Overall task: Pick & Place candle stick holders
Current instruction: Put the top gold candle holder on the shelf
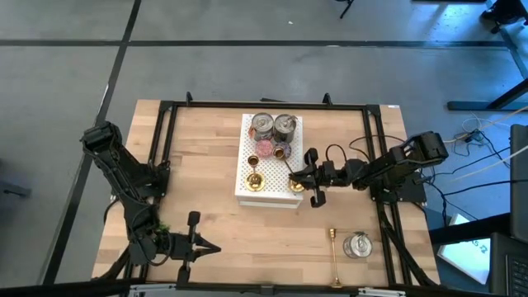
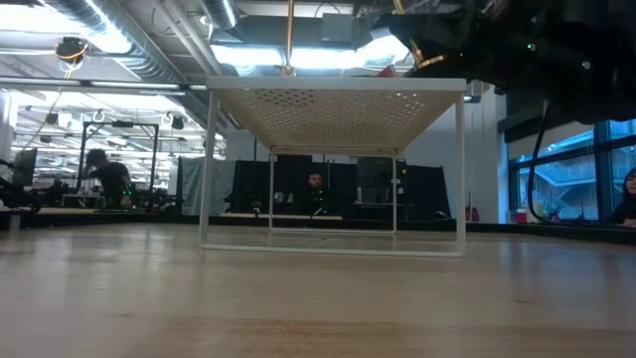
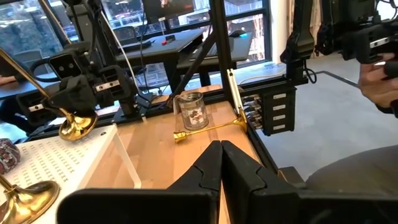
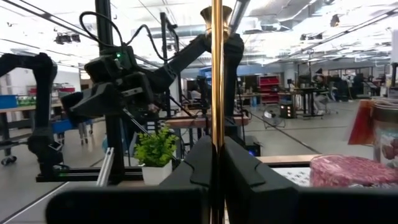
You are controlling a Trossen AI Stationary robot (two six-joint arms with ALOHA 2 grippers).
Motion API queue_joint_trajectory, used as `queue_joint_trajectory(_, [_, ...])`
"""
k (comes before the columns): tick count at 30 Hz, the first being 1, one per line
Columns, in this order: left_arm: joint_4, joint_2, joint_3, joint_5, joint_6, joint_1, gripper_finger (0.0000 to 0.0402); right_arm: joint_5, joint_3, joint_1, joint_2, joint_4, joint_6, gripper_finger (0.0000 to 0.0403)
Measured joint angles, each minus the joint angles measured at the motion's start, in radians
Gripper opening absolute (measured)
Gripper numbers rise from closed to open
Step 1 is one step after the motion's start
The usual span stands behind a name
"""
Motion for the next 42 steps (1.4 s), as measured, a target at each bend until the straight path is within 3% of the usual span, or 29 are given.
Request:
queue_joint_trajectory(33, [0.008,0.007,0.000,0.000,0.000,0.000,0.0001,0.017,0.001,-0.005,-0.003,-0.071,0.052,0.0015])
queue_joint_trajectory(38, [0.008,0.007,0.000,0.000,0.000,0.000,0.0005,-0.001,0.001,-0.004,-0.003,-0.065,0.055,0.0015])
queue_joint_trajectory(42, [0.008,0.007,0.000,0.000,0.000,0.000,0.0003,-0.075,0.000,-0.003,-0.001,-0.014,0.058,0.0015])
